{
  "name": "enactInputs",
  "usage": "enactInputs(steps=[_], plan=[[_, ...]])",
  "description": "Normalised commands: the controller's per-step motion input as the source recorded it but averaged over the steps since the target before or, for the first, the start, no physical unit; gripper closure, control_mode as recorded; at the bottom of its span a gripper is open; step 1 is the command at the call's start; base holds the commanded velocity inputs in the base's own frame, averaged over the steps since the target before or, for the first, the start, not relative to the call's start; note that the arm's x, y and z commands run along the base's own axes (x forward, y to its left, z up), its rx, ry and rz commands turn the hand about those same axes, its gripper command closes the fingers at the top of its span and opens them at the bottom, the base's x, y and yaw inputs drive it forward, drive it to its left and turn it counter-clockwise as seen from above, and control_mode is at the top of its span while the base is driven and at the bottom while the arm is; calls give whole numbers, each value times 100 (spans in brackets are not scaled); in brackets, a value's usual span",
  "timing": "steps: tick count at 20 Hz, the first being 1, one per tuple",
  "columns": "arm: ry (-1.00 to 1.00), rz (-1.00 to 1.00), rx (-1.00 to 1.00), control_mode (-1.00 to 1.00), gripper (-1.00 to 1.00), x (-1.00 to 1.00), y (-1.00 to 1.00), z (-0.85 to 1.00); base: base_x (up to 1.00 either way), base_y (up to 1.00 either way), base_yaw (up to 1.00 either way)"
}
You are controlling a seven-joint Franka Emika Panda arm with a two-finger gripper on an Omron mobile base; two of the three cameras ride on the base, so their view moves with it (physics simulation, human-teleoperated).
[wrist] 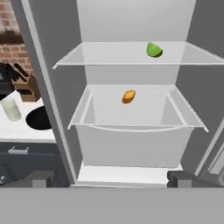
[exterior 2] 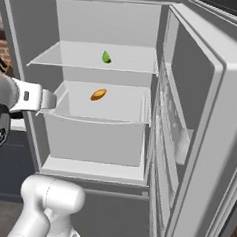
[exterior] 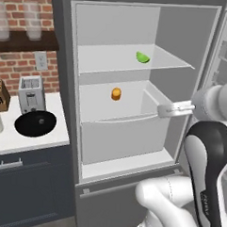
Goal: Grab a lemon wedge from the fridge and one ice cube from the ice bowl, and put them in the glass of lemonade.
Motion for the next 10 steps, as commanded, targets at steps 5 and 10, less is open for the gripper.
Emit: enactInputs(steps=[5, 10], plan=[[0, -9, 1, -100, -100, 40, -29, 31, 0, 0, 0], [0, -1, 0, -100, -100, 46, -45, 2, 0, 0, 0]])
